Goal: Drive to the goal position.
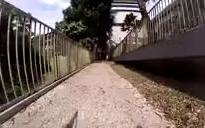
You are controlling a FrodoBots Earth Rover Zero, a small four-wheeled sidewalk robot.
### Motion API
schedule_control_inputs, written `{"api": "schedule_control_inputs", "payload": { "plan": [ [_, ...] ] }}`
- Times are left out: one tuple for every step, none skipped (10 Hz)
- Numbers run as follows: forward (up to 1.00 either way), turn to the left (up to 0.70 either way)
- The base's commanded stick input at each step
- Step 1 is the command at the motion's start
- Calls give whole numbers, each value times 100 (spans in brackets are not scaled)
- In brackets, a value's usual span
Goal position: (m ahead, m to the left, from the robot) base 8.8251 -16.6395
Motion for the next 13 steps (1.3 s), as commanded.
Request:
{"api": "schedule_control_inputs", "payload": {
  "plan": [
    [100, 0],
    [100, 0],
    [100, 0],
    [100, 0],
    [100, 0],
    [100, 0],
    [100, 0],
    [100, 0],
    [100, 0],
    [100, 0],
    [100, 0],
    [100, 0],
    [100, 0]
  ]
}}
